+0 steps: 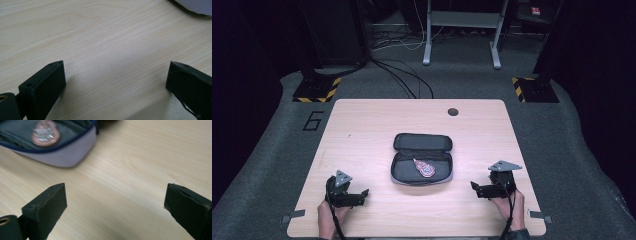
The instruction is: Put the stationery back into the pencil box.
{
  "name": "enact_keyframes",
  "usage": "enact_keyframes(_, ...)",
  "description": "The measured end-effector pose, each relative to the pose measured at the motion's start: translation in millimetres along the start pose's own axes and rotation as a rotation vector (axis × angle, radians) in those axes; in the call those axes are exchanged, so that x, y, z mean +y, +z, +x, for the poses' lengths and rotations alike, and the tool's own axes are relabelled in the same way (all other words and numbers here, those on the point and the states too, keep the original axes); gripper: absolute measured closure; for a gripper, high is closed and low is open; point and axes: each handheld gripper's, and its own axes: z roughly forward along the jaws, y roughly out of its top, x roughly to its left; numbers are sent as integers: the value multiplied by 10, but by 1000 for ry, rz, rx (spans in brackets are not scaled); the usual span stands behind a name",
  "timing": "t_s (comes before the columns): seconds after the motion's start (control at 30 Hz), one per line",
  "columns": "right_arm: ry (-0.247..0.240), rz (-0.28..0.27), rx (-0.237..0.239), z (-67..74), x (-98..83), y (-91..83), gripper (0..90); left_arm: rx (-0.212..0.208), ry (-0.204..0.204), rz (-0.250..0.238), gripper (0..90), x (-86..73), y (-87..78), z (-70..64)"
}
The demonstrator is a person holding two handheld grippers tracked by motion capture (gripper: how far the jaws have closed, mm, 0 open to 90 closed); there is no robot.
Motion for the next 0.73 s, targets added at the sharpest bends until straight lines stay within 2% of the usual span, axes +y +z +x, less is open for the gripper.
enact_keyframes(0.1,34,55,-14,-118,-153,31,3,2,0,-1,25,0,0,-1)
enact_keyframes(0.23,74,61,-43,-276,-374,74,0,0,0,0,25,0,0,0)
enact_keyframes(0.33,93,61,-59,-343,-482,97,0,3,0,0,24,0,1,-1)
enact_keyframes(0.43,82,37,-92,-362,-540,82,0,0,-3,12,24,5,-6,-1)
enact_keyframes(0.5,54,14,-112,-361,-566,97,0,1,-3,13,24,7,-6,-1)
enact_keyframes(0.53,73,17,-113,-338,-569,93,0,1,-3,12,24,6,-6,-1)
enact_keyframes(0.57,38,13,-113,-357,-573,94,0,1,-3,12,24,6,-6,-1)
enact_keyframes(0.6,70,15,-109,-344,-569,95,0,5,-5,2,24,3,1,-5)
enact_keyframes(0.73,64,13,-106,-350,-568,98,0,6,-5,2,24,3,2,-5)
